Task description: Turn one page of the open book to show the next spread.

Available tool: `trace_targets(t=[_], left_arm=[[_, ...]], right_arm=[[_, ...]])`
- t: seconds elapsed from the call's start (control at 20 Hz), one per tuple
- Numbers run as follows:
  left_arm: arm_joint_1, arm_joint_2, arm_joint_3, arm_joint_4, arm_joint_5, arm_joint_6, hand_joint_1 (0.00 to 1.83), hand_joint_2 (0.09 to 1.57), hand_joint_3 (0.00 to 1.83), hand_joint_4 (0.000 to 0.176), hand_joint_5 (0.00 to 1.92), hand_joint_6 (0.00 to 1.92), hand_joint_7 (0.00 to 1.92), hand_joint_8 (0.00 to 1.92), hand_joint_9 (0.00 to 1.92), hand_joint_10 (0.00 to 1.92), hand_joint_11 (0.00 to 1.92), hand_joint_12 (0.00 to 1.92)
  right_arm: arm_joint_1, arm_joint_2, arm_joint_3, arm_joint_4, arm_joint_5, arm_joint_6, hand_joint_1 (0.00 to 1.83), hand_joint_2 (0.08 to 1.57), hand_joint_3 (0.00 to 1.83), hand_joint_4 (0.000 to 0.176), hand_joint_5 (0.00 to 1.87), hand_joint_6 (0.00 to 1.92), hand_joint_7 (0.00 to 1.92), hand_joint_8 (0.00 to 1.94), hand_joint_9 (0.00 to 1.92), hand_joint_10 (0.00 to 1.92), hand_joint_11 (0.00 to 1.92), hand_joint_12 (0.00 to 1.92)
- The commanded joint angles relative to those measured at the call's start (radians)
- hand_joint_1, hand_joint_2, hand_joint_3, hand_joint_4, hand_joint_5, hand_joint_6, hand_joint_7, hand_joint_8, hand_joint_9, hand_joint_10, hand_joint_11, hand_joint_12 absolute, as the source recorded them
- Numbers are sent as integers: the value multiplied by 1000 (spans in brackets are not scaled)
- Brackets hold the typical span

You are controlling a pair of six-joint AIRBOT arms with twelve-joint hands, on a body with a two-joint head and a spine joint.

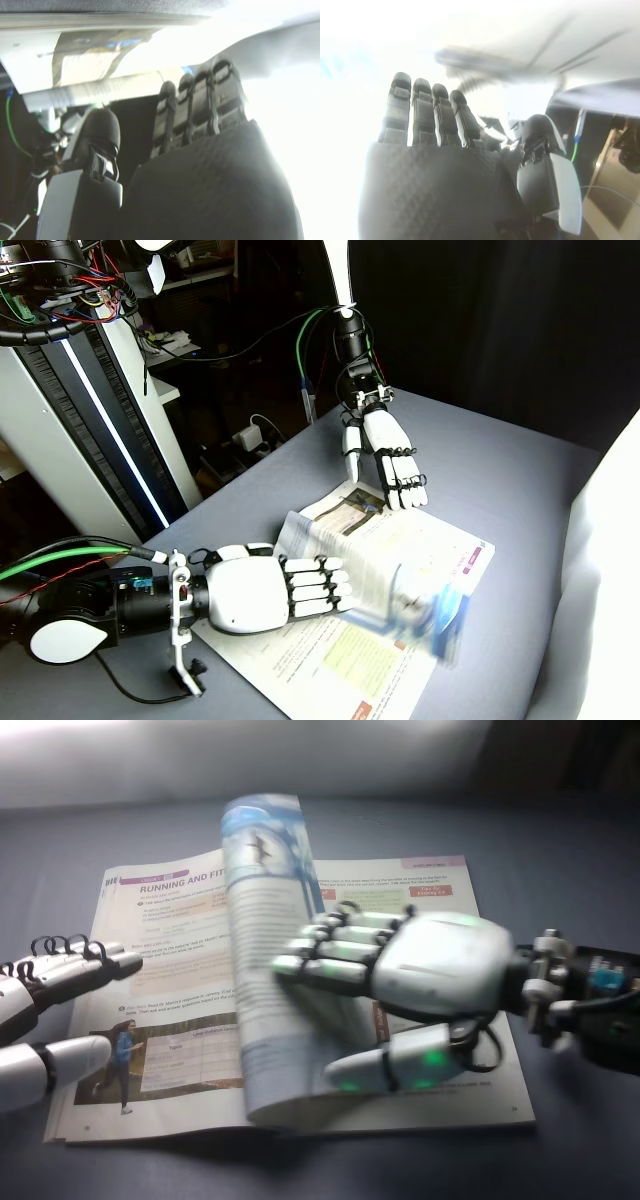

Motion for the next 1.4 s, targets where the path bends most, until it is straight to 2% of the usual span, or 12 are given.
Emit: trace_targets(t=[0.0,0.1,0.15,0.2,0.3,0.6,0.9,1.1,1.15,1.2,1.3,1.35], left_arm=[[2,-20,5,-14,-71,-5,78,1413,0,0,3,0,0,0,0,0,0,0],[2,-26,10,-12,-70,-7,20,1503,20,4,0,0,0,0,0,0,0,0],[2,-27,11,-11,-69,-8,3,1358,0,0,113,17,111,10,228,31,162,455],[2,-29,14,-10,-68,-10,0,1329,0,0,142,10,138,6,286,18,116,748],[2,-35,22,-7,-68,-15,0,1330,0,0,152,2,146,0,306,3,51,938],[-1,-39,31,-9,-79,-19,0,1332,0,0,153,1,146,0,307,1,46,954],[-1,-29,24,-30,-97,-15,0,1334,0,0,153,1,146,0,307,1,45,956],[3,-18,11,-52,-114,-2,0,1335,0,0,153,1,146,0,307,1,44,957],[4,-14,7,-56,-118,2,152,1508,0,0,103,20,28,0,61,0,8,191],[5,-10,5,-58,-123,3,328,1511,0,0,137,30,9,1,11,0,1,37],[12,7,-9,-66,-136,16,400,1507,0,0,140,17,17,4,0,0,0,1],[15,14,-14,-69,-142,21,413,1506,0,0,133,12,24,6,0,0,0,0]], right_arm=[[20,-17,0,4,154,6,0,1186,0,0,0,0,0,0,0,0,0,0],[55,-57,12,-10,174,7,0,1176,0,0,0,0,0,0,0,0,0,0],[63,-66,14,-15,178,7,0,1167,0,0,0,0,0,0,0,0,0,0],[81,-84,18,-25,194,8,0,1161,0,0,0,0,0,0,0,0,0,0],[106,-107,19,-36,230,9,0,1154,0,0,0,0,0,0,0,0,0,0],[173,-126,0,-138,398,108,0,1166,0,0,0,0,0,0,0,0,0,0],[195,21,-90,-156,527,106,0,1166,0,0,0,0,0,0,0,0,0,0],[195,102,-153,-123,539,39,0,1166,0,0,0,0,0,0,0,0,0,0],[195,126,-159,-115,537,35,0,1155,0,0,0,0,0,0,0,0,0,0],[187,156,-164,-106,529,35,0,1151,0,0,0,0,0,0,0,0,0,0],[147,233,-193,-59,495,-5,0,1153,0,0,0,0,0,0,0,0,0,0],[135,259,-203,-42,484,-20,93,1176,0,68,0,0,0,0,0,0,0,0]])
